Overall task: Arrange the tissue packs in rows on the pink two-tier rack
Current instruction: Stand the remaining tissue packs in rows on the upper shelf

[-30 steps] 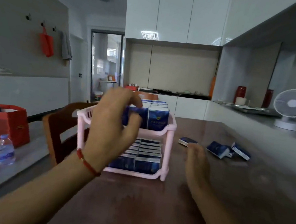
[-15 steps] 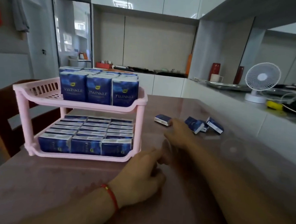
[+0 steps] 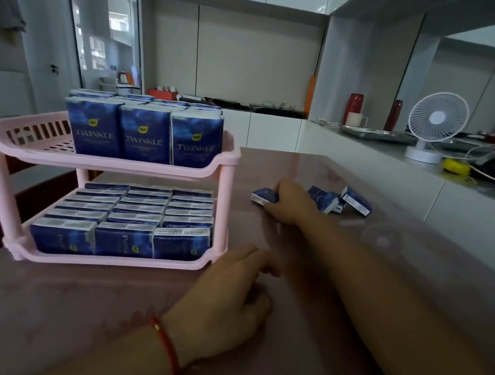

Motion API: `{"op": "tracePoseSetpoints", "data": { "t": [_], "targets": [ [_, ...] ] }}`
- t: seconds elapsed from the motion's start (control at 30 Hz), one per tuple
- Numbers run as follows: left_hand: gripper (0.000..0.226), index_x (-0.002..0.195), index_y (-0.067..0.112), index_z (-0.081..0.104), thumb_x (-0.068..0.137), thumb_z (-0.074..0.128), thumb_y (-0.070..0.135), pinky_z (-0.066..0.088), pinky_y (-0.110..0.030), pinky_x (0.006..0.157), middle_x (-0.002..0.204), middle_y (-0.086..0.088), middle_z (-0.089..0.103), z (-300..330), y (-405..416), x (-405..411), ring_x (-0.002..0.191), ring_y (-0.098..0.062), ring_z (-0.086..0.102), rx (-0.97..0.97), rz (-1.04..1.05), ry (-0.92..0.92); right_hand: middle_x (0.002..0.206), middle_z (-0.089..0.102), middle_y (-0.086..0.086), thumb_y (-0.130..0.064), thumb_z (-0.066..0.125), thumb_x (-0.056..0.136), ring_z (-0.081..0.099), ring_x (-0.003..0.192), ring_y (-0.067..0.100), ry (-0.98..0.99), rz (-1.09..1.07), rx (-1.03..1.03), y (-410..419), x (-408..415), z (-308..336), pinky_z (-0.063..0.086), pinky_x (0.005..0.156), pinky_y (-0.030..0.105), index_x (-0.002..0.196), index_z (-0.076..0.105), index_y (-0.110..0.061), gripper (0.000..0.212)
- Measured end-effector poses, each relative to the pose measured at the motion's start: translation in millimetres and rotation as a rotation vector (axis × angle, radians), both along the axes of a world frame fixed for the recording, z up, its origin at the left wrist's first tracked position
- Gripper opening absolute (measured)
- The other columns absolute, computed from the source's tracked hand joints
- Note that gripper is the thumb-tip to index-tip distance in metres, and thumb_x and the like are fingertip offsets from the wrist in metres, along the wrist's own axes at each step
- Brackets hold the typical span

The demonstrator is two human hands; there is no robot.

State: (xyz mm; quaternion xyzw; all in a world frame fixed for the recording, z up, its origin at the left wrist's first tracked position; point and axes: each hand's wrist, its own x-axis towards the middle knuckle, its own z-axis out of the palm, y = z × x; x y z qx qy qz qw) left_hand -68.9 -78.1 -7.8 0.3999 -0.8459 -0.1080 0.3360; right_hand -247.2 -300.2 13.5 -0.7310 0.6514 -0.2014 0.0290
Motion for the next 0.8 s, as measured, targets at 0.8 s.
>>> {"op": "tracePoseSetpoints", "data": {
  "t": [0.8],
  "targets": [
    [0.034,0.127,0.014,0.061,0.094,0.061,0.004,0.063,-0.042,0.075,0.106,-0.006,0.075,7,5,-21,0.095,-0.025,0.074,0.729,-0.094,0.938,0.145,0.044,0.008,-0.044,0.059,0.089,0.040,0.131,0.033,0.251,-0.177,-0.254,49,-86,-13,0.038,0.102,0.048,0.139,0.043,-0.020,0.058]
  ]
}}
